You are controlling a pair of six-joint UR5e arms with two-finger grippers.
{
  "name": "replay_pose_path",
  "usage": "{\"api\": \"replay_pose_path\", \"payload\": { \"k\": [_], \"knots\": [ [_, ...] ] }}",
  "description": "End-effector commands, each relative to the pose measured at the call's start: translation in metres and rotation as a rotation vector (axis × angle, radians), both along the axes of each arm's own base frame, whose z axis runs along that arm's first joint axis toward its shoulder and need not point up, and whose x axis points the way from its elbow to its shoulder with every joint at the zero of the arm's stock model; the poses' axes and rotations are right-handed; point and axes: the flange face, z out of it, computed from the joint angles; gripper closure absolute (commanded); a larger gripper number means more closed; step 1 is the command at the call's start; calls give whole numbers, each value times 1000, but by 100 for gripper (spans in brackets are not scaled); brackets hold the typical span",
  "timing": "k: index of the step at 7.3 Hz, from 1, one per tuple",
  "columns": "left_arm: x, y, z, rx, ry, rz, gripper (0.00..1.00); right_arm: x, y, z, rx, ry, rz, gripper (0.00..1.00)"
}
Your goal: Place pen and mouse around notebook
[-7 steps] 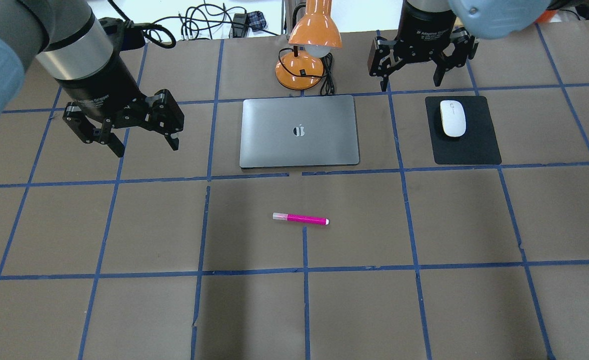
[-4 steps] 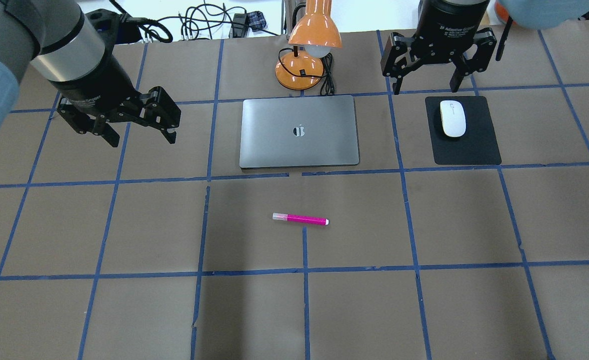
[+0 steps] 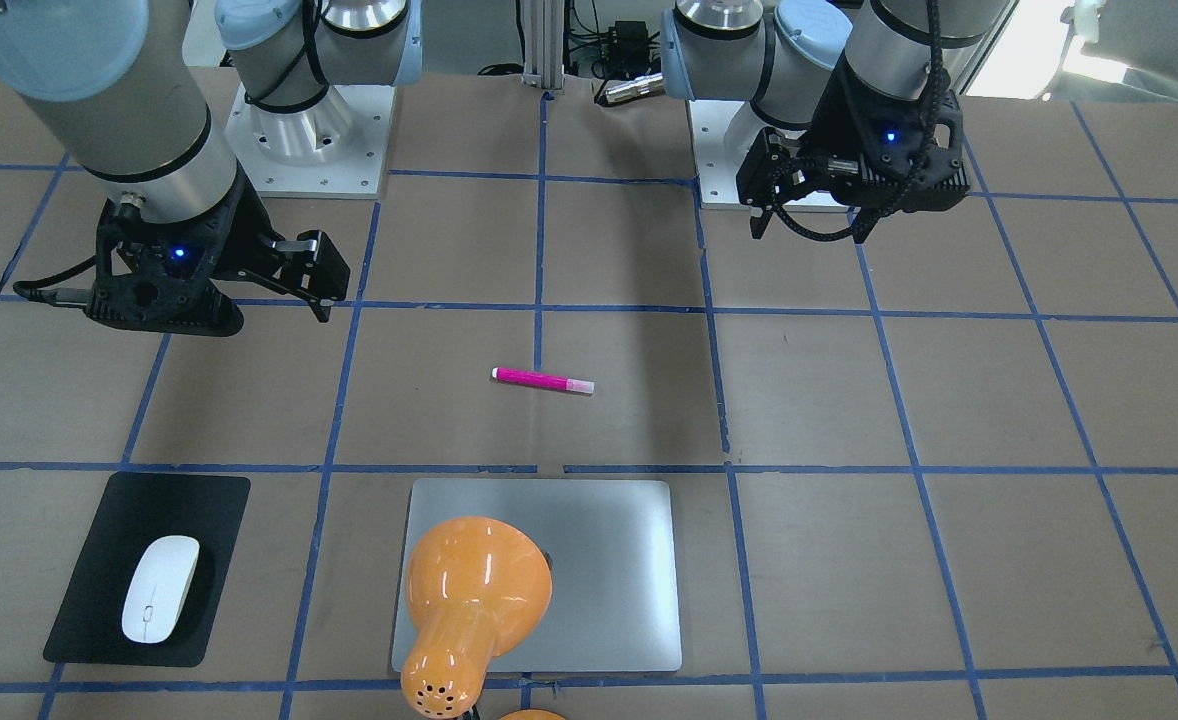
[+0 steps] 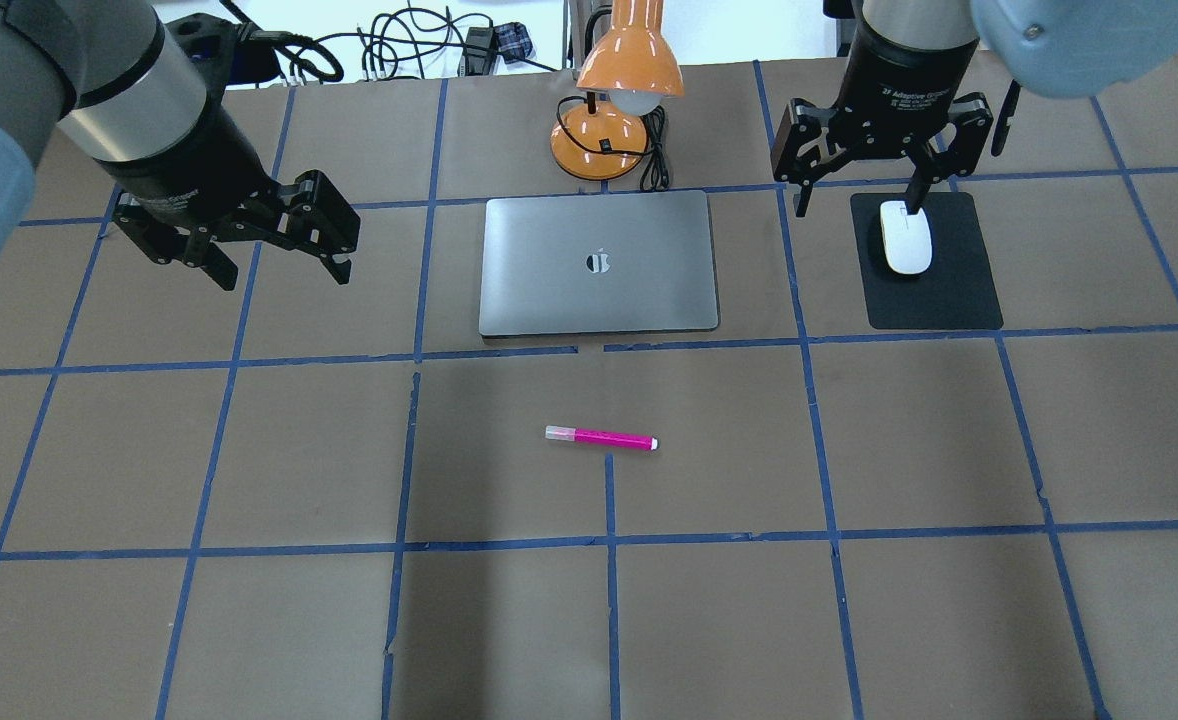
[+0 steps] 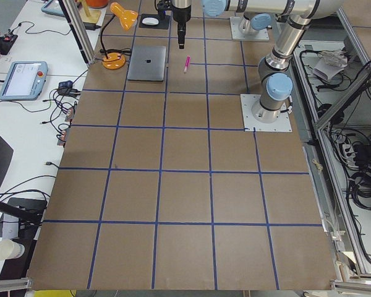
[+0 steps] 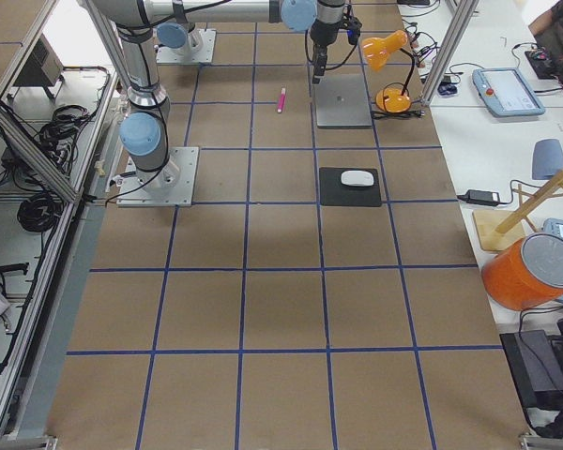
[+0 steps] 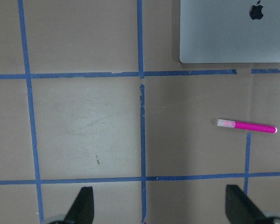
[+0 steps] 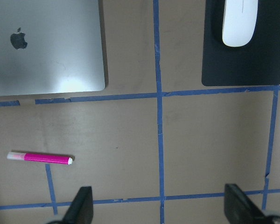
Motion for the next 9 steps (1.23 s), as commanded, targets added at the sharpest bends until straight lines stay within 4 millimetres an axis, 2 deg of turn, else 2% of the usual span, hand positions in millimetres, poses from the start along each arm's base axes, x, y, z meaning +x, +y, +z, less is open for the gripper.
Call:
{"api": "replay_pose_path", "payload": {
  "k": [1,3,5,6,7,8,9],
  "knots": [
    [0,0,0,0,0,1,0,-15,6,-29,54,11,-22,0],
    [0,0,0,0,0,1,0,-20,-5,-28,-31,18,-13,0],
    [1,0,0,0,0,2,0,-31,-4,-31,-12,23,-18,0],
    [1,0,0,0,0,2,0,-31,-5,-15,-58,17,-13,0],
    [1,0,1,-2,0,2,0,-28,-4,-24,-41,5,-11,0],
    [1,0,1,-3,0,1,0,-28,-15,-20,-64,4,-9,0],
    [1,0,1,-2,0,2,0,-28,-23,-30,-47,6,-9,0]
  ]
}}
